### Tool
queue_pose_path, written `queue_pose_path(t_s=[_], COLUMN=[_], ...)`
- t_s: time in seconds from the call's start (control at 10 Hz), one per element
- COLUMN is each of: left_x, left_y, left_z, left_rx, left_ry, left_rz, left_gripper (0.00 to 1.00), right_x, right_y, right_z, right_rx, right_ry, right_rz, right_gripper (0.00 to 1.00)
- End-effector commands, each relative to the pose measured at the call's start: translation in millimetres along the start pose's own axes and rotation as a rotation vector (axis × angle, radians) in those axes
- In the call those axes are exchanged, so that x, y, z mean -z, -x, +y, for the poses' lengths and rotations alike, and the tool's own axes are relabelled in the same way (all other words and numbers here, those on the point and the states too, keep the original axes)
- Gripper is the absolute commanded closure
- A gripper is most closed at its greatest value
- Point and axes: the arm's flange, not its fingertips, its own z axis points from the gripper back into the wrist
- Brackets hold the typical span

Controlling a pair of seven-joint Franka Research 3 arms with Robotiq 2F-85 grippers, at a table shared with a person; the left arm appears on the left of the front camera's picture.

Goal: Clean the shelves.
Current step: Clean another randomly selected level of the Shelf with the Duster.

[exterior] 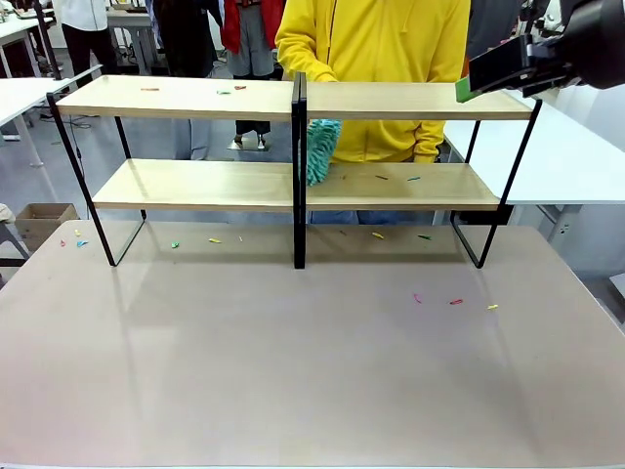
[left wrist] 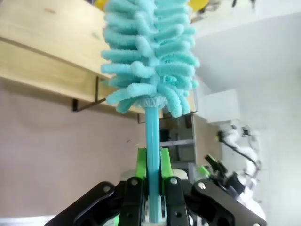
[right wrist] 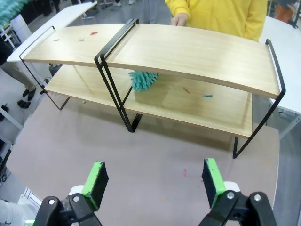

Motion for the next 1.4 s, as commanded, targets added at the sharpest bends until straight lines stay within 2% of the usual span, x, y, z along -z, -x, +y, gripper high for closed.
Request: queue_pose_path(t_s=[0.0, 0.1, 0.2, 0.3, 0.4, 0.5, 0.6, 0.9, 1.0, 1.1, 1.3], left_x=[-33, -33, 7, 20, 41, 81, 116, 191, 198, 198, 203], left_y=[-10, -10, 0, -3, -11, -27, -37, -46, -50, -54, -52], left_z=[16, 16, -2, -20, -34, -54, -67, -59, -53, -48, -43], left_rx=[0.009, 0.009, 0.002, 0.069, 0.133, 0.239, 0.255, 0.256, 0.237, 0.213, 0.253], left_ry=[0.073, 0.073, -0.005, -0.047, -0.053, -0.088, -0.116, -0.315, -0.339, -0.332, -0.355], left_rz=[-0.016, -0.016, 0.004, -0.044, -0.032, 0.07, 0.157, 0.273, 0.269, 0.229, 0.284], left_gripper=[0.87, 0.87, 0.87, 0.87, 0.87, 0.87, 0.87, 0.87, 0.87, 1.0, 1.0], right_x=[0, 0, 0, 0, 0, 0, 0, 0, 0, 0, 0], right_y=[0, 0, 0, 0, 0, 0, 0, 0, 0, 0, 0], right_z=[-1, -1, -1, -1, -1, -1, -1, -1, -1, -1, -1], right_rx=[0.003, 0.003, 0.003, 0.003, 0.003, 0.003, 0.003, 0.003, 0.003, 0.003, 0.003], right_ry=[-0.002, -0.002, -0.002, -0.002, -0.002, -0.002, -0.002, -0.002, -0.002, -0.002, -0.002], right_rz=[0.001, 0.001, 0.001, 0.001, 0.001, 0.001, 0.001, 0.001, 0.001, 0.001, 0.001], right_gripper=[0.0, 0.0, 0.0, 0.0, 0.0, 0.0, 0.0, 0.0, 0.0, 0.0, 0.0])
